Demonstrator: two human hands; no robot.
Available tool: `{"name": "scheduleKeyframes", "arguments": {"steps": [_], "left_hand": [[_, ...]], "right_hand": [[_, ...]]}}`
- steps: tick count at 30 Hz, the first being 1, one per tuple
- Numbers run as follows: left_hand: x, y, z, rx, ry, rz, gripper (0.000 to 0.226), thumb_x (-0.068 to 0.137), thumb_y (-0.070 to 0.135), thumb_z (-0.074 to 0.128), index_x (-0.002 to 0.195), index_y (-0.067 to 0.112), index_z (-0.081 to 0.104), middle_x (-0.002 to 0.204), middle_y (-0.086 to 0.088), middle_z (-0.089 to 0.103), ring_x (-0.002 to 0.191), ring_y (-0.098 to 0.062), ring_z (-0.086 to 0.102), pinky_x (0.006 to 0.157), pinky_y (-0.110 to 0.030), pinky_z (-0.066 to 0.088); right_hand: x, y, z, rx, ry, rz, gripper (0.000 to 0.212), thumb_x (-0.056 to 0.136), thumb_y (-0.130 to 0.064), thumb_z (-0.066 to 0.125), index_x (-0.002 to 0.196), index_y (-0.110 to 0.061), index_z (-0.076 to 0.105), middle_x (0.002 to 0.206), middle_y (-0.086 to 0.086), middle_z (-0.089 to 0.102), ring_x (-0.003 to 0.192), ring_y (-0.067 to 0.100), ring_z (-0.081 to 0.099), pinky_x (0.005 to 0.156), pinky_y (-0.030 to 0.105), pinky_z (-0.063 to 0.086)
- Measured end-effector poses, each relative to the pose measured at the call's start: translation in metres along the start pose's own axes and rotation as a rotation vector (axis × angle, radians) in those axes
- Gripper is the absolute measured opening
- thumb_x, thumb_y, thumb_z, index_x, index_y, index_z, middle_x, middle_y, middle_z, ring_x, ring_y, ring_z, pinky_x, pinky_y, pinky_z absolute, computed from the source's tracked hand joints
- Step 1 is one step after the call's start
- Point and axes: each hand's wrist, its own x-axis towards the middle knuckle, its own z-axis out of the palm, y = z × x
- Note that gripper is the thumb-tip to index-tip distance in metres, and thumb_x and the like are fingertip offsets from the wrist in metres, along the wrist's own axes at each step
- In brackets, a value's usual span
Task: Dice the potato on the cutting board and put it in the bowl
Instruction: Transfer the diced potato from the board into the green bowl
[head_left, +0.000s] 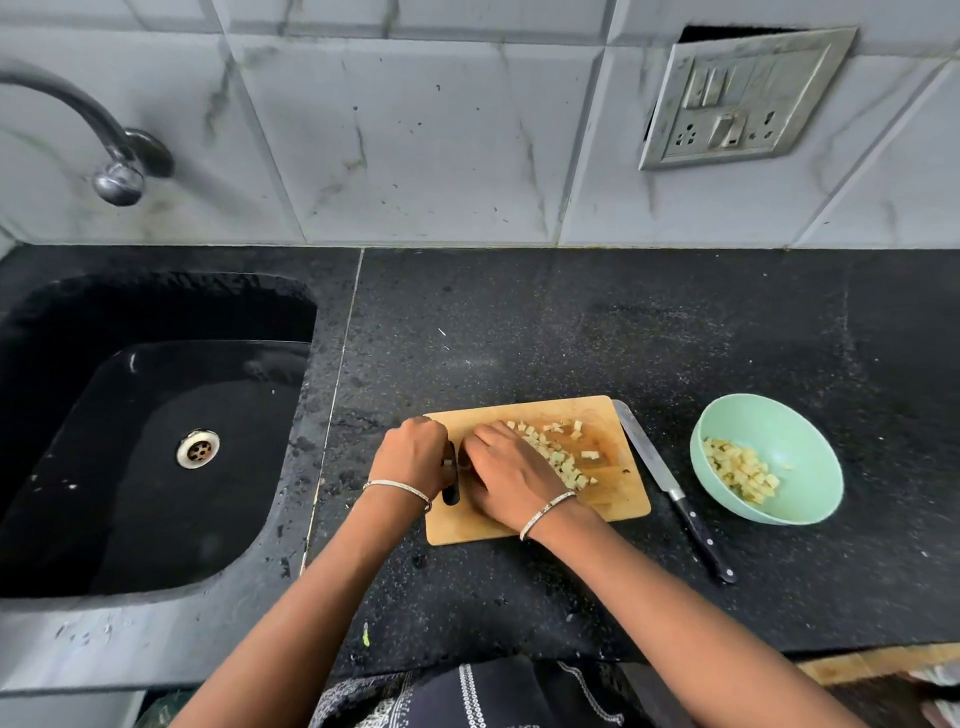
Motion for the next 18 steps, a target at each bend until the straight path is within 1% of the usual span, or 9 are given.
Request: {"name": "scheduleKeyframes", "arguments": {"steps": [2, 4, 7, 9, 11, 13, 14, 16, 18], "left_hand": [[0.0, 0.003, 0.002, 0.048, 0.008, 0.015, 0.019, 0.081, 0.026, 0.065, 0.087, 0.009, 0.06, 0.097, -0.01, 0.061, 0.091, -0.034, 0.063, 0.07, -0.036, 0.045], [0.0, 0.006, 0.002, 0.063, 0.012, 0.018, 0.019, 0.081, 0.026, 0.064, 0.085, 0.009, 0.058, 0.095, -0.011, 0.061, 0.088, -0.034, 0.063, 0.068, -0.035, 0.043], [0.0, 0.003, 0.002, 0.021, 0.018, -0.008, 0.016, 0.076, 0.023, 0.063, 0.076, 0.009, 0.058, 0.089, -0.011, 0.063, 0.082, -0.036, 0.063, 0.062, -0.033, 0.043], [0.0, -0.001, 0.0, 0.009, 0.012, -0.001, 0.016, 0.074, 0.024, 0.062, 0.079, 0.009, 0.063, 0.088, -0.01, 0.065, 0.081, -0.036, 0.063, 0.062, -0.035, 0.047], [-0.003, -0.004, -0.002, -0.005, -0.014, 0.028, 0.013, 0.073, 0.023, 0.064, 0.078, 0.011, 0.062, 0.089, -0.008, 0.064, 0.081, -0.034, 0.063, 0.064, -0.037, 0.05], [-0.006, -0.003, -0.003, -0.023, -0.042, 0.063, 0.012, 0.071, 0.023, 0.07, 0.072, 0.018, 0.059, 0.091, -0.004, 0.061, 0.081, -0.032, 0.063, 0.067, -0.037, 0.053], [-0.007, -0.002, -0.003, -0.019, -0.047, 0.077, 0.013, 0.071, 0.024, 0.071, 0.074, 0.018, 0.06, 0.091, -0.004, 0.06, 0.081, -0.032, 0.064, 0.067, -0.038, 0.054], [-0.009, 0.002, -0.002, 0.016, -0.046, 0.088, 0.017, 0.072, 0.024, 0.073, 0.082, 0.012, 0.065, 0.093, -0.006, 0.06, 0.081, -0.033, 0.064, 0.067, -0.039, 0.054], [-0.008, 0.004, -0.002, 0.049, -0.062, 0.097, 0.018, 0.072, 0.023, 0.074, 0.083, 0.01, 0.068, 0.092, -0.008, 0.061, 0.081, -0.034, 0.064, 0.065, -0.039, 0.054]], "right_hand": [[-0.004, 0.003, 0.004, -0.061, 0.029, -0.024, 0.019, 0.073, -0.009, 0.068, 0.09, -0.007, 0.06, 0.094, 0.011, 0.061, 0.092, 0.029, 0.054, 0.079, 0.039, 0.048], [-0.008, 0.008, 0.008, -0.09, 0.069, -0.027, 0.02, 0.07, -0.015, 0.071, 0.085, -0.011, 0.059, 0.088, 0.007, 0.06, 0.086, 0.027, 0.055, 0.074, 0.037, 0.047], [-0.015, 0.017, 0.009, -0.113, 0.097, 0.002, 0.017, 0.076, -0.023, 0.067, 0.088, -0.013, 0.062, 0.093, 0.004, 0.061, 0.091, 0.025, 0.053, 0.078, 0.037, 0.043], [-0.019, 0.025, 0.005, -0.112, 0.101, 0.059, 0.021, 0.079, -0.027, 0.068, 0.096, -0.014, 0.065, 0.101, 0.002, 0.06, 0.096, 0.022, 0.051, 0.083, 0.037, 0.045], [-0.023, 0.033, -0.003, -0.042, 0.105, 0.143, 0.02, 0.083, -0.027, 0.067, 0.1, -0.017, 0.064, 0.105, -0.002, 0.056, 0.098, 0.016, 0.046, 0.086, 0.033, 0.045], [-0.024, 0.041, -0.011, 0.085, 0.151, 0.225, 0.012, 0.083, -0.027, 0.066, 0.092, -0.021, 0.061, 0.101, -0.006, 0.051, 0.095, 0.011, 0.043, 0.084, 0.026, 0.043], [-0.023, 0.044, -0.015, 0.124, 0.182, 0.254, 0.011, 0.083, -0.027, 0.066, 0.09, -0.022, 0.059, 0.1, -0.007, 0.05, 0.094, 0.01, 0.043, 0.082, 0.025, 0.043], [-0.019, 0.052, -0.015, 0.163, 0.206, 0.294, 0.013, 0.082, -0.03, 0.065, 0.09, -0.024, 0.056, 0.101, -0.007, 0.049, 0.096, 0.011, 0.044, 0.081, 0.026, 0.044], [-0.012, 0.055, -0.009, 0.161, 0.176, 0.314, 0.023, 0.083, -0.039, 0.063, 0.099, -0.024, 0.054, 0.105, -0.007, 0.048, 0.098, 0.011, 0.044, 0.082, 0.028, 0.045]]}}
